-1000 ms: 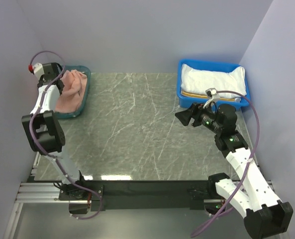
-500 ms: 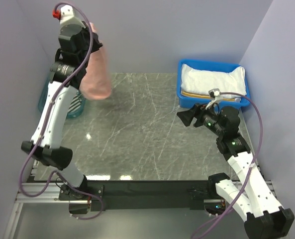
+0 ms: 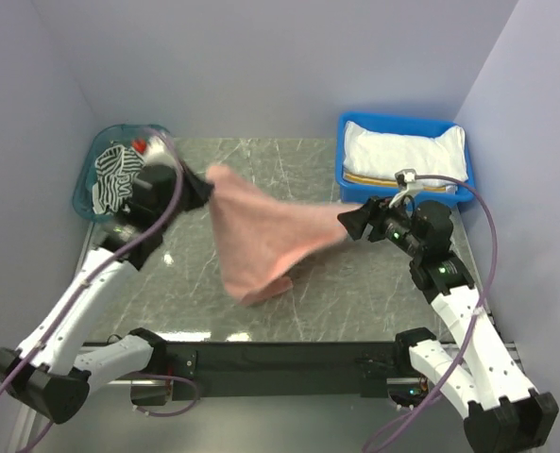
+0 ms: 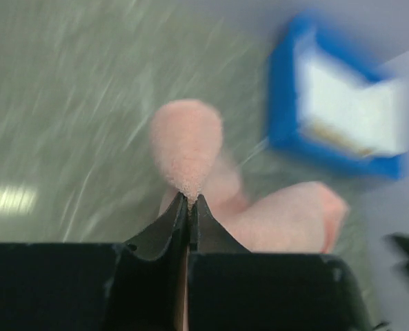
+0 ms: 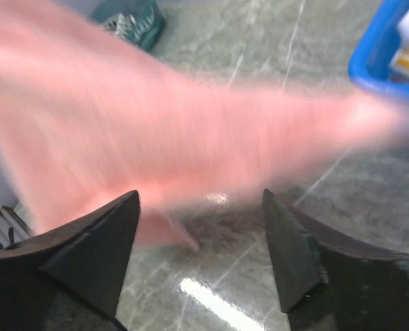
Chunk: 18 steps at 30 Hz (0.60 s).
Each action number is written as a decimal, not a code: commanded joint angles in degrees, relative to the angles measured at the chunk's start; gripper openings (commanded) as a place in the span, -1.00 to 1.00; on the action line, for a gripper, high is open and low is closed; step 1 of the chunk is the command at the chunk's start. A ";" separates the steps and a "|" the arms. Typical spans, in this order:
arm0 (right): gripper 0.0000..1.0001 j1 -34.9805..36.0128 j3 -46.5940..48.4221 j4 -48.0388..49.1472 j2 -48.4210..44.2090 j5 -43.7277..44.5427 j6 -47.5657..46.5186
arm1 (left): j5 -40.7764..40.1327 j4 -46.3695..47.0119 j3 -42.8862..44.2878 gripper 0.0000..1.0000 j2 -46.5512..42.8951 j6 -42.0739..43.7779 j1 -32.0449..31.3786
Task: Fold and stack the towels
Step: Move the towel to the center of the board, then flatten out the crumpled towel
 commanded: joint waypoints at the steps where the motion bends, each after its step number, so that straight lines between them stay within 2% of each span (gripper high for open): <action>1: 0.52 0.56 -0.20 -2.43 3.86 0.00 -0.78 | -3.74 -4.07 -18.79 -0.89 -3.69 -8.39 0.03; 4: 0.49 2.05 -0.64 -3.83 7.55 1.75 -1.04 | -4.45 -5.30 -32.13 -0.82 -10.79 -13.13 0.03; 6: 0.45 3.28 -0.38 -5.15 11.05 2.46 -1.22 | -6.28 -6.97 -36.04 -0.68 -14.32 -15.08 0.03; 7: 0.43 3.98 -0.20 -5.68 12.30 2.90 -1.39 | -6.56 -8.54 -38.14 -0.60 -16.08 -16.04 0.12; 8: 0.42 5.73 0.06 -6.73 13.44 5.25 -1.22 | -6.91 -9.08 -38.60 -0.40 -18.88 -16.31 0.12; 10: 0.41 6.97 -0.20 -7.44 16.43 8.51 0.00 | -7.61 -9.70 -37.99 0.02 -20.66 -15.36 0.12; 11: 0.40 7.15 -0.64 -7.18 17.22 10.18 0.53 | -7.88 -9.96 -37.03 0.41 -20.84 -14.48 0.12; 13: 0.39 7.33 -2.04 -6.83 18.89 12.29 2.37 | -7.18 -9.88 -32.83 0.69 -19.27 -10.54 0.12; 14: 0.39 7.16 -2.92 -6.65 19.16 13.35 2.82 | -6.57 -9.79 -30.98 0.89 -16.04 -9.04 0.12; 15: 0.39 7.07 -3.28 -6.82 19.69 15.27 3.35 | -5.95 -10.05 -29.04 0.96 -13.84 -7.63 0.12; 18: 0.39 6.72 -4.42 -8.05 20.74 19.84 5.19 | -0.25 -7.78 -21.48 0.99 -3.65 -2.70 0.03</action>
